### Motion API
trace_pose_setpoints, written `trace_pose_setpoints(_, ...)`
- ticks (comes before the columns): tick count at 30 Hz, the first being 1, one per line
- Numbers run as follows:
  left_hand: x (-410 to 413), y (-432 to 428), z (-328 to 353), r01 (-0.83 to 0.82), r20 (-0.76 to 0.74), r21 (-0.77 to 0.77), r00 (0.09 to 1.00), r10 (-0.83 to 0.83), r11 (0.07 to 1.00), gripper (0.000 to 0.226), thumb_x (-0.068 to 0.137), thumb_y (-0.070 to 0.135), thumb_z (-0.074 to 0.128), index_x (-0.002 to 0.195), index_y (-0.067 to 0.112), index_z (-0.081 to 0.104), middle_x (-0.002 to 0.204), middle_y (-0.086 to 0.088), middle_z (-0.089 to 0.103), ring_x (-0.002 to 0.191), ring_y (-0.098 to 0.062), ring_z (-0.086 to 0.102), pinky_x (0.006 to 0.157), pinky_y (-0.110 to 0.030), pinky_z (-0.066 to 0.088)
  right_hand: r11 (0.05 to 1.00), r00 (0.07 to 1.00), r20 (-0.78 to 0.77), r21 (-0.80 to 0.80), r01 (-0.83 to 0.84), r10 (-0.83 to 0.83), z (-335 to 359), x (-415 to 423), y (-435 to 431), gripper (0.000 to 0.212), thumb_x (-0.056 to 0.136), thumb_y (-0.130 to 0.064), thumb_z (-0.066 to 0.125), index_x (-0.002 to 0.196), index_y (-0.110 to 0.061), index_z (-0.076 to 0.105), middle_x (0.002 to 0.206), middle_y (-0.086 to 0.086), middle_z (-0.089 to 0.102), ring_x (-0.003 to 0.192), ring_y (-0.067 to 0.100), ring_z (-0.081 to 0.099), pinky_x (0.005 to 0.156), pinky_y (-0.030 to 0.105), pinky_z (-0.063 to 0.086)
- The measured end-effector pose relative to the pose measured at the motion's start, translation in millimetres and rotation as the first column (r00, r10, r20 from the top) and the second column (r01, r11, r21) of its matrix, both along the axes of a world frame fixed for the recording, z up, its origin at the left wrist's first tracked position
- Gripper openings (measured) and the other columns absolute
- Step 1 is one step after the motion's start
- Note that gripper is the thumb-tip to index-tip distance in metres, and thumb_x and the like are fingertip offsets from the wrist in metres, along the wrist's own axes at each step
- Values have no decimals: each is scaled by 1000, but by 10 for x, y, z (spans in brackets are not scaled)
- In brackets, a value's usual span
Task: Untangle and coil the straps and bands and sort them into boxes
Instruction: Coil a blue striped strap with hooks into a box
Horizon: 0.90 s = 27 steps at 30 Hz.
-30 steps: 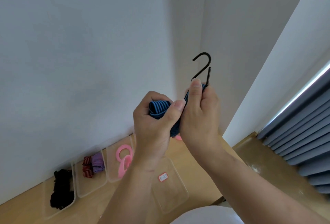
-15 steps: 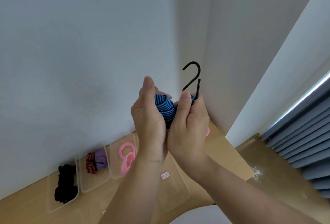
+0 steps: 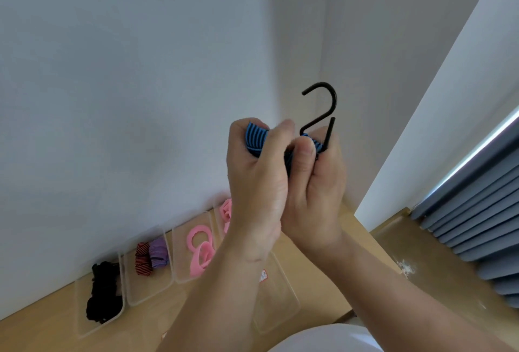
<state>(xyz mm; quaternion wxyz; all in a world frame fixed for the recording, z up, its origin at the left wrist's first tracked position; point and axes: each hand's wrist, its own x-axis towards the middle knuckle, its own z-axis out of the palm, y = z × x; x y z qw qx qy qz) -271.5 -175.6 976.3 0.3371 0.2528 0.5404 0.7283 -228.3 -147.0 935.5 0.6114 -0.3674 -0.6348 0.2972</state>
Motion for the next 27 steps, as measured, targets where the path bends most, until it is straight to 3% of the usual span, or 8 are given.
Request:
trace_pose_setpoints(3, -158, -35, -19, 210, -133, 157, 973, -190, 965, 21, 65, 9, 63, 79, 14, 48, 78, -13, 46, 73, -29, 41, 67, -40, 39, 996, 994, -93, -69, -62, 55, 86, 32, -64, 32, 104, -30, 31, 84, -11, 46, 75, 5, 51, 64, 20, 50, 58, 30, 39)
trace_pose_setpoints(6, -289, -99, 9, 408, -348, 150, 874, -338, 901, 19, 64, 10, 56, 77, 8, 42, 77, -25, 39, 69, -37, 37, 59, -40, 34, 985, 982, -158, -119, -124, 105, 163, 135, -37, 37, 105, -27, 33, 80, -5, 49, 69, -2, 50, 60, 12, 47, 58, 23, 37)
trace_pose_setpoints(11, -377, -136, 151, 526, -484, 87, 764, -426, 846, 27, 55, 0, 54, 77, 7, 42, 86, -17, 38, 77, -30, 44, 66, -33, 38, 945, 964, -157, -217, -246, 215, 253, 127, -7, 34, 107, -24, 36, 78, -16, 51, 67, -13, 49, 60, 4, 47, 57, 15, 35)
trace_pose_setpoints(16, -385, -140, 36, 425, -318, 128, 874, -369, 896, 31, 49, 10, 57, 80, 14, 56, 133, 1, 50, 133, -27, 50, 97, -32, 46, 932, 967, -150, -271, -240, 205, 183, 8, -7, 32, 109, -31, 32, 92, -20, 57, 75, -17, 58, 64, 2, 56, 58, 19, 41)
trace_pose_setpoints(19, -247, -145, 25, 384, -213, 124, 911, -353, 915, 54, 66, 11, 61, 117, 29, 58, 121, 23, 63, 128, -2, 54, 103, -29, 45, 959, 980, -157, -234, -159, 124, 130, -24, -14, 39, 106, -38, 30, 96, -12, 58, 84, -6, 69, 76, 15, 69, 66, 41, 53)
trace_pose_setpoints(21, -143, -102, 15, 297, -150, 36, 946, -289, 954, 58, 76, 21, 68, 131, 34, 52, 106, 30, 71, 121, 12, 55, 114, -34, 39, 980, 987, -143, -178, -93, 68, 134, -42, 8, 38, 104, -37, 29, 94, -12, 55, 83, -4, 67, 75, 16, 67, 65, 42, 53)
trace_pose_setpoints(24, -105, -59, -16, 326, 131, 3, 937, -323, 945, 41, 84, 22, 73, 124, 14, 67, 110, 2, 76, 115, -18, 69, 102, -34, 52, 996, 994, -111, -81, -29, 20, 131, -18, 75, 30, 105, -29, 30, 95, -14, 53, 84, -7, 64, 75, 11, 64, 65, 31, 50)
trace_pose_setpoints(27, -188, -78, -48, 388, 161, 15, 909, -385, 922, 32, 89, 14, 65, 120, 7, 70, 113, -12, 74, 109, -23, 71, 94, -33, 56, 1000, 998, -55, 9, -21, 21, 73, 15, 103, 32, 105, -27, 29, 100, -8, 55, 101, 4, 60, 91, 26, 62, 77, 45, 50)
